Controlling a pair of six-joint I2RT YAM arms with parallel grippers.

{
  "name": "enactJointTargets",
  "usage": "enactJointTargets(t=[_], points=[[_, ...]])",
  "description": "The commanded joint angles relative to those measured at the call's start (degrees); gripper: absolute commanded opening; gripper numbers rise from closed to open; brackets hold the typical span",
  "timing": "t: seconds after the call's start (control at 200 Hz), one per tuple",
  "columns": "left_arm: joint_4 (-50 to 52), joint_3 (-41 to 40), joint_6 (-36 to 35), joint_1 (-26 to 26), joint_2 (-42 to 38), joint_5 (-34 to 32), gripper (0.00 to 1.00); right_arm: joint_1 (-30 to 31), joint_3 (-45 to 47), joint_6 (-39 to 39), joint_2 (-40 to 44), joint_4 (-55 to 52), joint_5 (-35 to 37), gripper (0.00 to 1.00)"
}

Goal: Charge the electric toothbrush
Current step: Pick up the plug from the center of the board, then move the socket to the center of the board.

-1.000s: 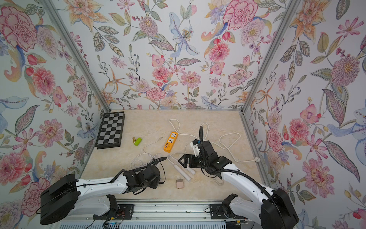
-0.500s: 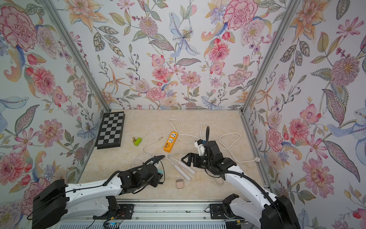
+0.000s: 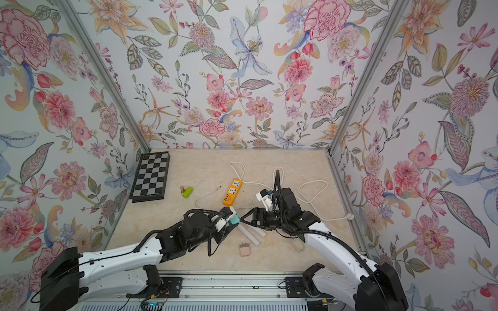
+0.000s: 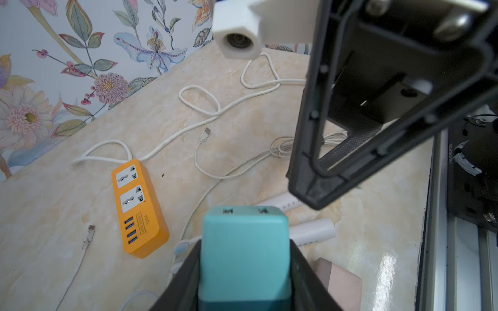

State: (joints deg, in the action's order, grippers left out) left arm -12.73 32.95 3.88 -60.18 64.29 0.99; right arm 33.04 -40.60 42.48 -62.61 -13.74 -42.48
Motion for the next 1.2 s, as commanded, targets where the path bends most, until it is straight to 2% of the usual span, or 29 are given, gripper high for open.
enactJointTargets(t=[0.0, 0.145, 0.35, 0.425, 0.5, 0.585, 0.771, 0.851, 0.941, 0.981, 1.076, 1.196], points=[[-3.18, 2.87, -6.83, -0.37, 1.20, 3.96, 0.23, 1.43, -3.09, -0.01, -0.56, 0.43, -2.87, 0.77], [-2.24, 5.10, -7.80, -0.26, 3.04, 6.25, 0.21, 2.62, -4.09, -0.81, -1.59, 0.44, -2.54, 0.70], [-2.21, 5.54, -7.25, -0.05, 4.26, 8.21, 0.18, 2.82, -4.55, -2.44, -1.39, 1.11, -1.23, 0.53], [-1.38, 5.73, -7.09, -0.02, 4.48, 8.74, 0.18, 2.81, -4.74, -3.33, -1.06, 1.25, -0.36, 0.51], [-1.37, 5.77, -6.96, 0.11, 4.35, 8.95, 0.18, 2.82, -4.74, -4.12, -0.79, 1.62, 0.36, 0.43], [-1.68, 5.90, -6.59, 0.41, 4.28, 8.89, 0.17, 2.91, -4.30, -4.25, -1.05, 2.50, 0.21, 0.41], [-3.82, 5.38, -5.30, 1.26, 3.87, 8.89, 0.18, 2.91, -3.56, -4.68, -0.72, 2.88, 0.57, 0.24], [-4.31, 5.15, -4.64, 1.73, 3.77, 8.68, 0.27, 2.82, -3.85, -4.63, -0.06, 2.94, 2.70, 0.18], [-4.53, 4.86, -3.48, 2.26, 3.14, 7.22, 0.61, 2.82, -4.50, -4.61, 0.05, 2.91, 6.23, 0.16], [-4.94, 4.23, -2.49, 2.51, 2.42, 5.65, 0.71, 2.63, -4.82, -4.32, -0.05, 2.81, 8.54, 0.15], [-7.27, 1.45, 1.18, 3.58, -0.04, 0.43, 0.80, 2.21, -5.88, -1.97, -1.41, 1.72, 16.06, 0.15], [-8.80, -1.29, 8.26, 6.97, -2.16, -3.86, 0.86, 2.66, -9.37, -0.73, -5.05, -1.89, 28.43, 0.17]])
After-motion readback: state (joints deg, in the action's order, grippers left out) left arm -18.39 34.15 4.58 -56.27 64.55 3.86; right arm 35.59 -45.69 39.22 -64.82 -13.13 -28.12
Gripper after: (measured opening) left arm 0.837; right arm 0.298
